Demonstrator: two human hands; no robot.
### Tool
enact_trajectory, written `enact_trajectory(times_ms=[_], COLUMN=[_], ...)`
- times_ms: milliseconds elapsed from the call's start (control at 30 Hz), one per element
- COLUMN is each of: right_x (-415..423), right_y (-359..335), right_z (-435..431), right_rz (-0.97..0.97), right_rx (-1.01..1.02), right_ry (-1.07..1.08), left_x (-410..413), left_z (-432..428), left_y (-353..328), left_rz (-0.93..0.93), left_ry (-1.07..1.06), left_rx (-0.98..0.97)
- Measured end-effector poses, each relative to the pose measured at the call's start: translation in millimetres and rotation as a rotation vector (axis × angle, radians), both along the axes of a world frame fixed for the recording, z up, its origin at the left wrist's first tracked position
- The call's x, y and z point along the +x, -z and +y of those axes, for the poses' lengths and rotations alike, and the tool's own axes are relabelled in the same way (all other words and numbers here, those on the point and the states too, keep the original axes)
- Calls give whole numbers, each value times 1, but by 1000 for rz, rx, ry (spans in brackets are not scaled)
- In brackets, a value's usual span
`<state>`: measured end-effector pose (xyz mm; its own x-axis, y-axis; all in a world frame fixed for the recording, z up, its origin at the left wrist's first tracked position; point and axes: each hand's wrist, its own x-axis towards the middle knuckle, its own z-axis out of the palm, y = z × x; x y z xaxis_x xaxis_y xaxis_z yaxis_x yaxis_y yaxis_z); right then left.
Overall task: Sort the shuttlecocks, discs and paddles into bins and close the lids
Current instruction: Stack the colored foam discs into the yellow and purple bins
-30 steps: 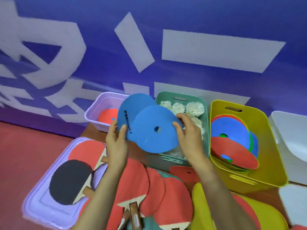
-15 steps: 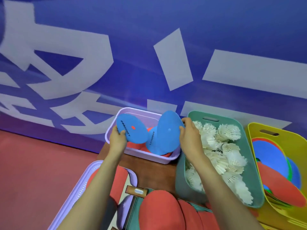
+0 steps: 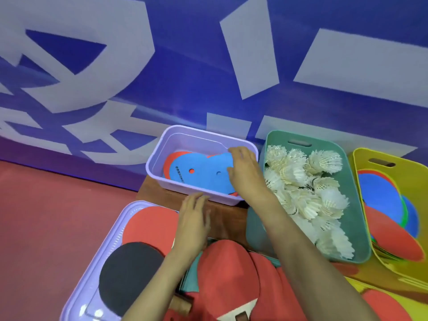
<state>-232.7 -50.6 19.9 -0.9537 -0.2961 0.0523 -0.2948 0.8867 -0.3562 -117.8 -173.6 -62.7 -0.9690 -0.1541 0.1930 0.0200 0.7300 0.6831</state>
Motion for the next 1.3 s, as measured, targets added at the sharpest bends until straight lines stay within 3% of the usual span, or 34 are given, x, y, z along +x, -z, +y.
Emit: enact_trajectory(times_ms=[167, 367, 500, 700, 867, 967, 1100, 1300], right_x=[80, 163, 194, 211, 214, 212, 208, 199], right_y=[3, 17, 51, 107, 124, 122, 110, 109], right_z=[20, 79, 127, 174, 170, 177, 209, 246], right_rz=[-81, -246, -360, -500, -579, -439, -199, -90], right_rx=[-104, 20, 14, 75, -101, -171, -447, -591], right_ry=[-255, -283, -122, 266, 383, 534, 811, 787], left_x=[37, 69, 82, 109, 118, 117, 100, 76], left_z=[21, 51, 82, 127, 144, 158, 193, 242], left_y=[22, 33, 35, 51, 58, 50, 38, 37], left_rz=[-35, -197, -292, -292, -361, -436, -460, -437], left_ry=[50, 109, 126, 367, 416, 355, 284, 6], left_rx=[30, -36, 80, -90, -165, -4, 272, 643])
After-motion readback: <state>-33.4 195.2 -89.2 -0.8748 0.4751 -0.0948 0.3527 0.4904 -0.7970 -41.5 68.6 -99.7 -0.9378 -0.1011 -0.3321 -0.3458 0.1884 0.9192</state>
